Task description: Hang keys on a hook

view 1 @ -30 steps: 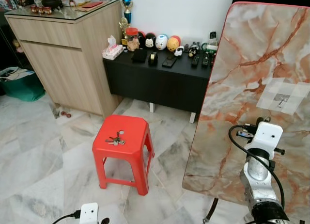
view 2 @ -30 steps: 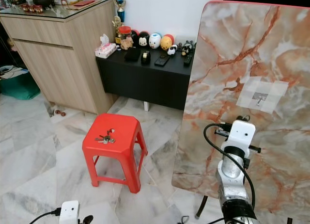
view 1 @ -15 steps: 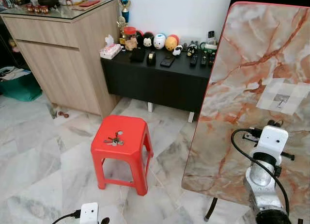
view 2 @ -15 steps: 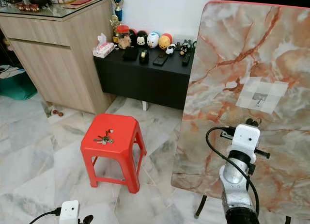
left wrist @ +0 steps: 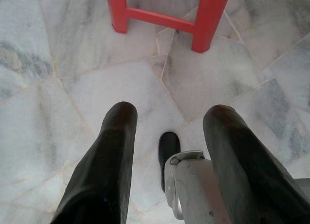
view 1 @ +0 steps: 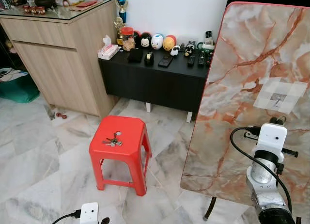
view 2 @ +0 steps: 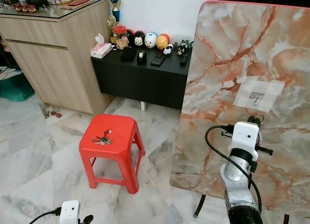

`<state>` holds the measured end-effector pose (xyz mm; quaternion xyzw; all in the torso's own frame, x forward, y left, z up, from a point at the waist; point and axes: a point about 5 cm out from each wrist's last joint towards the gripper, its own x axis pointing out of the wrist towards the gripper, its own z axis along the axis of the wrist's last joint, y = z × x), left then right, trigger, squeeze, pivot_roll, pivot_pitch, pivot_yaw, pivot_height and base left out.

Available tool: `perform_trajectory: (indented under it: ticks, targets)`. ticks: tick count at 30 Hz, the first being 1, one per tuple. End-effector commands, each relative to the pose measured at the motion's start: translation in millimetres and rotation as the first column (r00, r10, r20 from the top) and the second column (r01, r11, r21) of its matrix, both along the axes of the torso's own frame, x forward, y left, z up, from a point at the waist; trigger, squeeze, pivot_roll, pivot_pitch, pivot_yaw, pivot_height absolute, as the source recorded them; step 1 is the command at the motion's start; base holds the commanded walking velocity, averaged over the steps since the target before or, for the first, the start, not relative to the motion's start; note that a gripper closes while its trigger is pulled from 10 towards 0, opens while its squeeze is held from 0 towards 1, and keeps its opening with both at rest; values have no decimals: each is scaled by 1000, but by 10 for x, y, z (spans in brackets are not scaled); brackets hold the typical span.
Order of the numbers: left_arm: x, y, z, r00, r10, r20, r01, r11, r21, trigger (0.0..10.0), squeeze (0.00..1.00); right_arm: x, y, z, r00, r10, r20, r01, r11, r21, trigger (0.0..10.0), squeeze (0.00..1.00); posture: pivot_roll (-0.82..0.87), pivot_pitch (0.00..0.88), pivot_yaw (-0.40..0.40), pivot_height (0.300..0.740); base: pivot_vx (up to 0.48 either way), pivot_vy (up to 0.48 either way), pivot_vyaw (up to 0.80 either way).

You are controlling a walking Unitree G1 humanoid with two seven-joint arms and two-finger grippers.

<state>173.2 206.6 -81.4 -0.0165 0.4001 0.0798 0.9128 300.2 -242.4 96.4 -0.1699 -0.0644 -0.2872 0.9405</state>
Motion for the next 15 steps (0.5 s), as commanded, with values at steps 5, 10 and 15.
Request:
perform_trajectory:
  ticks: [5,10,15]
  targets:
    - [4,-2,1,1000,-8,-1,8,1000,6,10000,0,78,-15,194,998,6,56,-3,999,-48,10000,0,22,0,-38,740,0,0,0]
    - [10,-9,3,1000,-8,1,8,1000,4,10000,0,83,-35,219,998,-11,64,15,999,-52,10000,0,25,0,-40,740,0,0,0]
    - [14,-10,5,1000,-7,2,7,1000,4,10000,0,95,-35,229,998,-15,63,19,998,-54,10000,0,23,0,-39,740,0,0,0]
